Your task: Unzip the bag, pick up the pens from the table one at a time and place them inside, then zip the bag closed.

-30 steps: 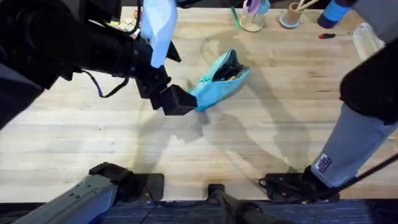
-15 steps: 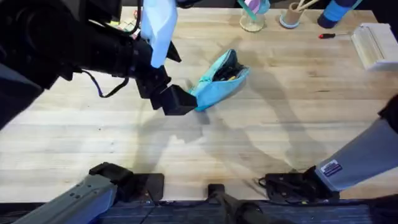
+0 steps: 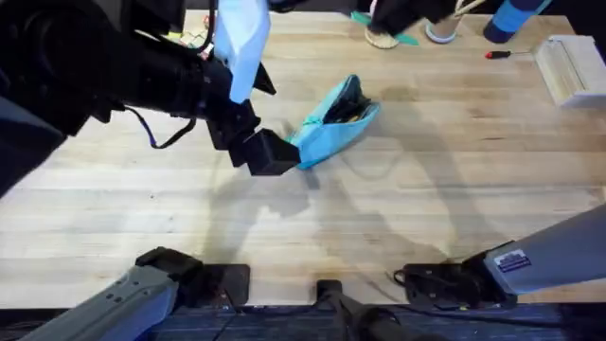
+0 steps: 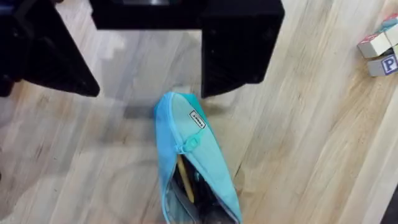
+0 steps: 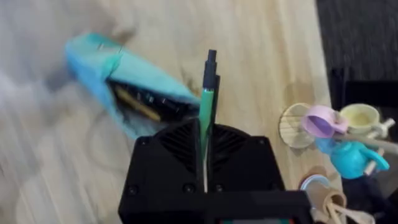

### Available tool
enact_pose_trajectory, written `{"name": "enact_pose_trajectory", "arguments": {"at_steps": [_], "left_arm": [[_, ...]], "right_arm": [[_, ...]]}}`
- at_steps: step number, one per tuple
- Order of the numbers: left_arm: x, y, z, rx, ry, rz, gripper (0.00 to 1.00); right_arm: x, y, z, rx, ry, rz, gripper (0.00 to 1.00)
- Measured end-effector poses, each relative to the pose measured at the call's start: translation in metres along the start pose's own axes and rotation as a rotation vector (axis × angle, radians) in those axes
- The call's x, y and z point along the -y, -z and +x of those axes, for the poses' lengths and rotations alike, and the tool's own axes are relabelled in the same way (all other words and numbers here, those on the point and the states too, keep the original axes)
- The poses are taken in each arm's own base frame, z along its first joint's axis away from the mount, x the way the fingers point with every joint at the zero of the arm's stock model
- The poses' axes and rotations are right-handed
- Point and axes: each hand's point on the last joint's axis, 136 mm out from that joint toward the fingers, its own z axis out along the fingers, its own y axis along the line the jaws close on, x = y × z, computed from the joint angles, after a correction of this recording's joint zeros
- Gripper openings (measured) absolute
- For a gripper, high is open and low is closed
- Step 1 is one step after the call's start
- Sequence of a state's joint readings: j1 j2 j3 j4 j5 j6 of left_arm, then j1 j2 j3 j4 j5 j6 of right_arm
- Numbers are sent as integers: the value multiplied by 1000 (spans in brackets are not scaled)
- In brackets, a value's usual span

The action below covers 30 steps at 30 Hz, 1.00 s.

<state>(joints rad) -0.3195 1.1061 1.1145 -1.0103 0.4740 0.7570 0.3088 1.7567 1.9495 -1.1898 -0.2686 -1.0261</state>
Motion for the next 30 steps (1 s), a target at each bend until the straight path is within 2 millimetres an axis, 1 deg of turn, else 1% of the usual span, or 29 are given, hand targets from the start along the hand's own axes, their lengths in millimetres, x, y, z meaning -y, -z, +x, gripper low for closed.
{"name": "enact_pose_trajectory", "arguments": {"at_steps": [3, 7, 8, 12, 15, 19, 25, 30], "left_arm": [[0, 0, 0, 0, 0, 0, 994], [0, 0, 0, 0, 0, 0, 994], [0, 0, 0, 0, 0, 0, 994], [0, 0, 0, 0, 0, 0, 993], [0, 0, 0, 0, 0, 0, 994], [0, 0, 0, -1, 0, 0, 993], [0, 0, 0, 0, 0, 0, 993], [0, 0, 0, 0, 0, 0, 993]], "right_arm": [[-13, -4, 16, -31, 99, -52, 32], [-22, -15, 33, -58, 195, -104, 32], [-44, -38, 63, -119, 305, -200, 32], [-53, -54, 76, -135, 351, -236, 32], [-57, -63, 82, -134, 383, -250, 31], [-54, -71, 83, -122, 445, -231, 31], [-45, -76, 80, -104, 531, -194, 31], [-51, -80, 76, -92, 594, -209, 31]]}}
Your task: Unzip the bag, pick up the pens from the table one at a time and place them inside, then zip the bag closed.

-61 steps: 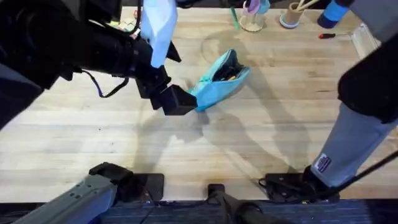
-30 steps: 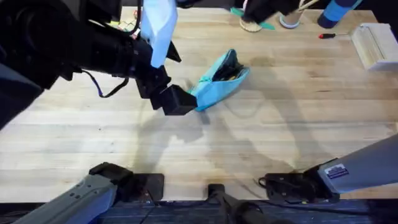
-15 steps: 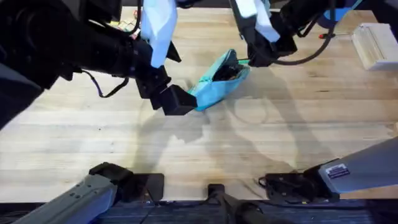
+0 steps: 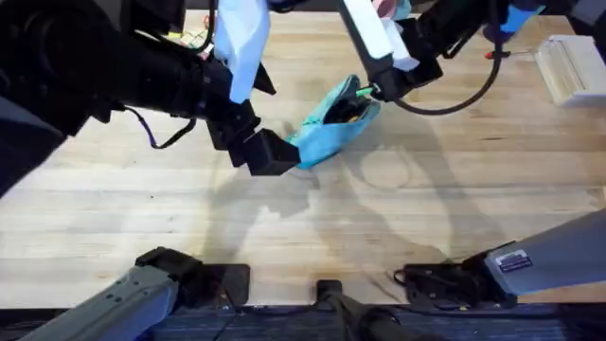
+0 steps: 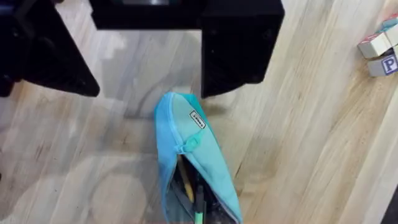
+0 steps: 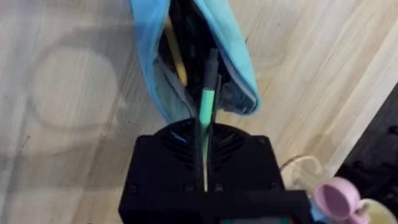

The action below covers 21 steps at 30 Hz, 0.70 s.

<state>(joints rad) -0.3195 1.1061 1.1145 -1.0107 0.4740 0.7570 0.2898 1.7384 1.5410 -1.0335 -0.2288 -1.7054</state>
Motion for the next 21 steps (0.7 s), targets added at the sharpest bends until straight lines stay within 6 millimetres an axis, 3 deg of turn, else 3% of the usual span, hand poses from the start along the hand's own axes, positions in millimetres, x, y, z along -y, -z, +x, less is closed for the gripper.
{"name": "enact_pose_trajectory", "arguments": {"at_steps": [6, 15, 21], "left_arm": [[0, 0, 0, 0, 0, 0, 994], [0, 0, 0, 0, 0, 0, 994], [0, 0, 0, 0, 0, 0, 993]], "right_arm": [[2, -4, -25, 53, 133, 0, 31], [-3, -12, -22, 55, 146, -28, 31], [-18, -31, -13, 58, 122, -63, 31]]}}
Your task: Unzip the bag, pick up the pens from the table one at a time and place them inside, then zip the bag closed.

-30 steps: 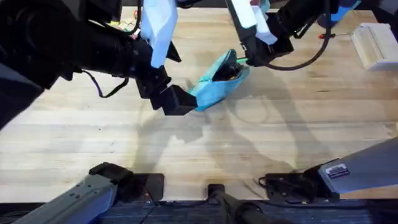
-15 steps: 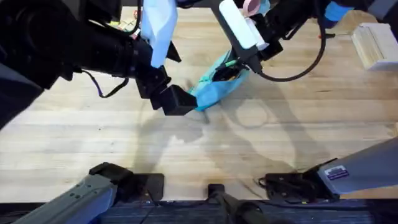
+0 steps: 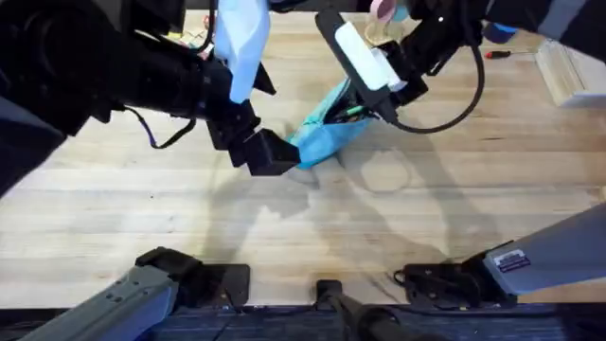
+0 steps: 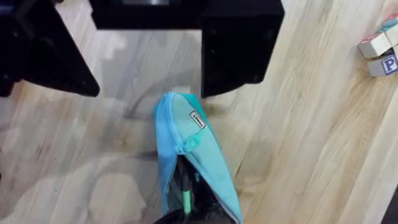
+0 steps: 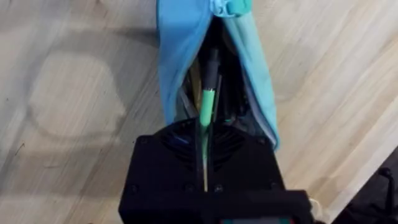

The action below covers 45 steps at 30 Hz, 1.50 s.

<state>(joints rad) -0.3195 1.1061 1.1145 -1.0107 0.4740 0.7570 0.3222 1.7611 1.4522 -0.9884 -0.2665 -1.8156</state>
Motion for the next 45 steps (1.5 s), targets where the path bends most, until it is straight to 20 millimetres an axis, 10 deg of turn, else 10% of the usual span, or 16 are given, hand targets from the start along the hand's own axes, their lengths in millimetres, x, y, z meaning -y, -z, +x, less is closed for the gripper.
{"name": "enact_pose_trajectory", "arguments": {"at_steps": [22, 26, 27, 45], "left_arm": [[0, 0, 0, 0, 0, 0, 993], [0, 0, 0, 0, 0, 0, 993], [0, 0, 0, 0, 0, 0, 993], [-4, 2, 3, -4, -20, -11, 995]], "right_arm": [[11, -44, -47, 56, 145, -28, 32], [11, -44, -49, 64, 137, -29, 442], [12, -44, -52, 72, 141, -25, 965], [17, -21, -61, 78, -2, 30, 997]]}}
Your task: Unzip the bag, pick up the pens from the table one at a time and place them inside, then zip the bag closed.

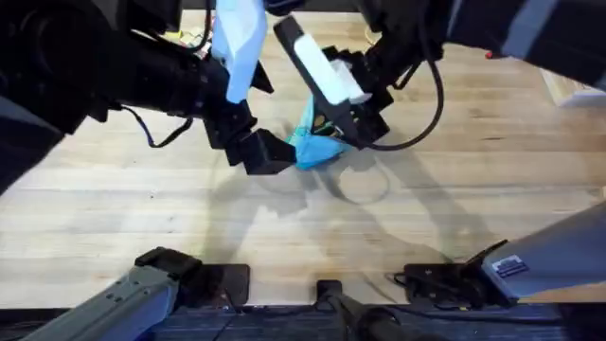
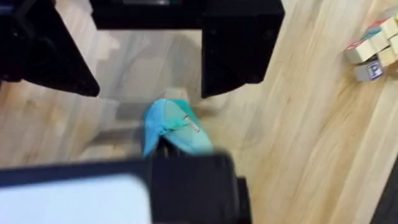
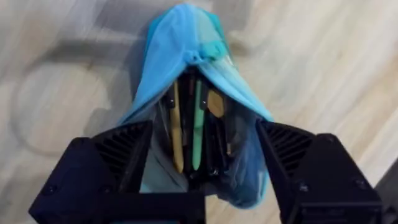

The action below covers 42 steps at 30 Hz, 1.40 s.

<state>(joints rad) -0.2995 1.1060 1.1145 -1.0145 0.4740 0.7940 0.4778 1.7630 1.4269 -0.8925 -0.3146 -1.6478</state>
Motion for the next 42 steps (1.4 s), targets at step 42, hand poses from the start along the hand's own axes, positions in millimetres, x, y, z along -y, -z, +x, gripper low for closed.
{"name": "enact_pose_trajectory", "arguments": {"at_steps": [42], "left_arm": [[-16, -15, 98, 242, -139, -19, 995]], "right_arm": [[16, 56, -20, 47, -946, 176, 996]]}}
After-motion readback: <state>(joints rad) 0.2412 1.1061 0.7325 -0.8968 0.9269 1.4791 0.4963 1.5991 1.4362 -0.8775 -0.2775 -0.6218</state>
